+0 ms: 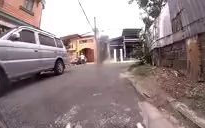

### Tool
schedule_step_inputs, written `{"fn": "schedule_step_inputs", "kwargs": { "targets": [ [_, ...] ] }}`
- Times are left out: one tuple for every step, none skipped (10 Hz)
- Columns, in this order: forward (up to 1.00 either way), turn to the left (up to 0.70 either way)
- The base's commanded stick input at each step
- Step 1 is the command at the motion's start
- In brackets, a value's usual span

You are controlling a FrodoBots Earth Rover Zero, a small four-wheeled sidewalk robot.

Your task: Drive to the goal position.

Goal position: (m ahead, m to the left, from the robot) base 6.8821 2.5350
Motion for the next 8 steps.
{"fn": "schedule_step_inputs", "kwargs": {
  "targets": [
    [0.07, 0.0],
    [0.07, 0.0],
    [0.07, 0.0],
    [0.08, 0.0],
    [0.08, 0.0],
    [0.07, 0.0],
    [0.07, 0.0],
    [0.07, 0.0]
  ]
}}
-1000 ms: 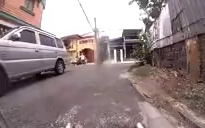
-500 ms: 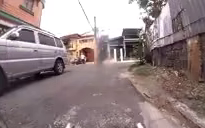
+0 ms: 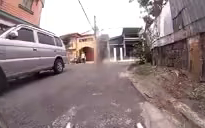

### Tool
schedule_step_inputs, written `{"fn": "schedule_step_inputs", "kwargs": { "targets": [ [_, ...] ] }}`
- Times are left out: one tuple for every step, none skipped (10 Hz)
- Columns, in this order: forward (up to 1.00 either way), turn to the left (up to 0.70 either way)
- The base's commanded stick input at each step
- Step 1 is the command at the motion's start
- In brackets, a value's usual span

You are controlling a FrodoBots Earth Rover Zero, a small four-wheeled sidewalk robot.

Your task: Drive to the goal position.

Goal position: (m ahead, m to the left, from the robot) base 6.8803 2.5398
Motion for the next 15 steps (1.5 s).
{"fn": "schedule_step_inputs", "kwargs": {
  "targets": [
    [0.07, 0.0],
    [0.07, 0.0],
    [0.07, 0.0],
    [0.36, 0.0],
    [0.8, 0.0],
    [1.0, 0.0],
    [1.0, 0.0],
    [1.0, 0.0],
    [0.94, 0.0],
    [0.78, 0.0],
    [0.52, 0.0],
    [0.27, 0.0],
    [0.07, 0.0],
    [0.0, 0.0],
    [0.0, 0.0]
  ]
}}
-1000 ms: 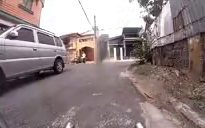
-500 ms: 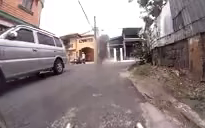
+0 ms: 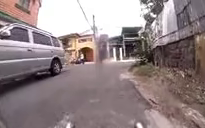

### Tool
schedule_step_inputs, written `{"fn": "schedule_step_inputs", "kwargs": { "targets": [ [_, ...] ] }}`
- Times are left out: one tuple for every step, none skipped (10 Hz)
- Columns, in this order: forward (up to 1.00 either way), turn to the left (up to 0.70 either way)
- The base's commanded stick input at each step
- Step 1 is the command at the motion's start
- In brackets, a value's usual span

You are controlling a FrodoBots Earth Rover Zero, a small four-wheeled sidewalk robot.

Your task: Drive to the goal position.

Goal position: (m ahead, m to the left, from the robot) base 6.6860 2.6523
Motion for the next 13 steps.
{"fn": "schedule_step_inputs", "kwargs": {
  "targets": [
    [0.0, 0.0],
    [0.0, 0.0],
    [0.0, 0.0],
    [0.0, 0.0],
    [0.01, 0.0],
    [0.07, 0.0],
    [0.13, 0.0],
    [0.19, 0.0],
    [0.25, 0.0],
    [0.75, 0.0],
    [1.0, 0.0],
    [1.0, 0.0],
    [1.0, 0.0]
  ]
}}
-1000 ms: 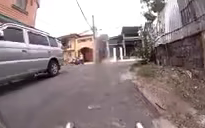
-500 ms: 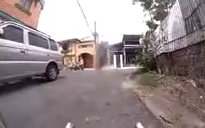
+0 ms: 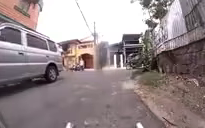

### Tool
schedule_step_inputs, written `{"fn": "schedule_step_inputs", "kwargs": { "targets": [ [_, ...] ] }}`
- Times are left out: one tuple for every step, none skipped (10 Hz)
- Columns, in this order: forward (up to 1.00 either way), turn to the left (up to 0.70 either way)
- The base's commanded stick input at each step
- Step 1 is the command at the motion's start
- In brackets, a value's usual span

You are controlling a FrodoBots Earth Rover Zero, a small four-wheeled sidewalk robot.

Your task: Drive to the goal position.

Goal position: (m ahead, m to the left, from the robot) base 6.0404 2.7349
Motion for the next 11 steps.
{"fn": "schedule_step_inputs", "kwargs": {
  "targets": [
    [1.0, 0.0],
    [1.0, 0.0],
    [1.0, 0.0],
    [1.0, 0.0],
    [1.0, 0.0],
    [1.0, 0.0],
    [1.0, 0.0],
    [1.0, 0.0],
    [0.97, 0.0],
    [0.9, 0.0],
    [0.79, 0.0]
  ]
}}
